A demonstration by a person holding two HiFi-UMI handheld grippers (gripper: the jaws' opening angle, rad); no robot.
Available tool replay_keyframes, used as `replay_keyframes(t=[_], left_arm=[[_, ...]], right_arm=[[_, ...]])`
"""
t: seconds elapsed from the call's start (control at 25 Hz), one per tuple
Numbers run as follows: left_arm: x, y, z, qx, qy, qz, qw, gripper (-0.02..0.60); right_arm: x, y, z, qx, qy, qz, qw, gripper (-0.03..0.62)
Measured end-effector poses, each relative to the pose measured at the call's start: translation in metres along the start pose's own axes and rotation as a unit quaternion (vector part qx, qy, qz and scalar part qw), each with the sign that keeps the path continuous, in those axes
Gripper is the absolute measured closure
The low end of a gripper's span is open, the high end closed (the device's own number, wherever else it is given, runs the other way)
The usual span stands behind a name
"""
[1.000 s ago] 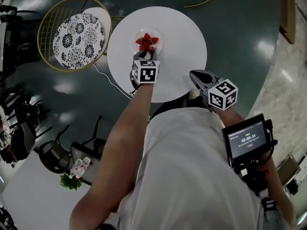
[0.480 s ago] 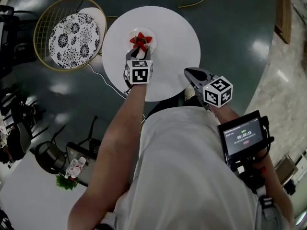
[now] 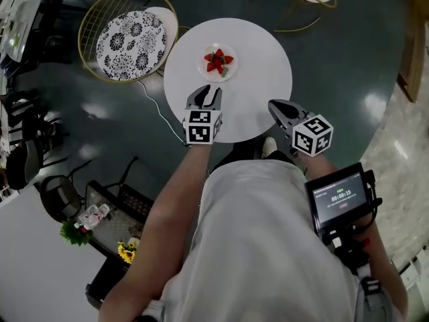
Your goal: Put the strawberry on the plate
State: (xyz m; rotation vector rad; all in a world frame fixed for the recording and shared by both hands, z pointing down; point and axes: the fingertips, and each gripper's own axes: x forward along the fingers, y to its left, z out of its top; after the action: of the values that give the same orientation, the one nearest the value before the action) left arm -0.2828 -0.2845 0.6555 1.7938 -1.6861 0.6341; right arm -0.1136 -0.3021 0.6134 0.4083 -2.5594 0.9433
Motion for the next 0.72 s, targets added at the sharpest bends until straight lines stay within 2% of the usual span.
replay_keyframes(t=[0.12, 0.28, 0.44, 0.6, 0.72], left_arm=[[-0.021, -0.002, -0.01, -0.016, -0.02, 0.009, 0.9996, 0.486], [-0.041, -0.006, -0.024, -0.056, -0.055, 0.023, 0.9966, 0.571], [-0.064, -0.012, -0.031, -0.072, -0.081, 0.026, 0.9938, 0.574], [-0.119, -0.041, -0.025, -0.068, -0.113, 0.014, 0.9912, 0.574], [-0.138, -0.052, -0.026, -0.061, -0.123, 0.006, 0.9905, 0.574]], right_arm=[[0.003, 0.004, 0.002, -0.019, -0.005, 0.018, 1.0, 0.588], [0.004, 0.005, -0.002, -0.045, -0.01, 0.04, 0.998, 0.588], [0.003, 0.017, 0.001, -0.069, -0.018, 0.061, 0.996, 0.588], [-0.028, 0.054, 0.011, -0.093, -0.032, 0.076, 0.992, 0.588], [-0.036, 0.067, 0.016, -0.103, -0.038, 0.082, 0.991, 0.588]])
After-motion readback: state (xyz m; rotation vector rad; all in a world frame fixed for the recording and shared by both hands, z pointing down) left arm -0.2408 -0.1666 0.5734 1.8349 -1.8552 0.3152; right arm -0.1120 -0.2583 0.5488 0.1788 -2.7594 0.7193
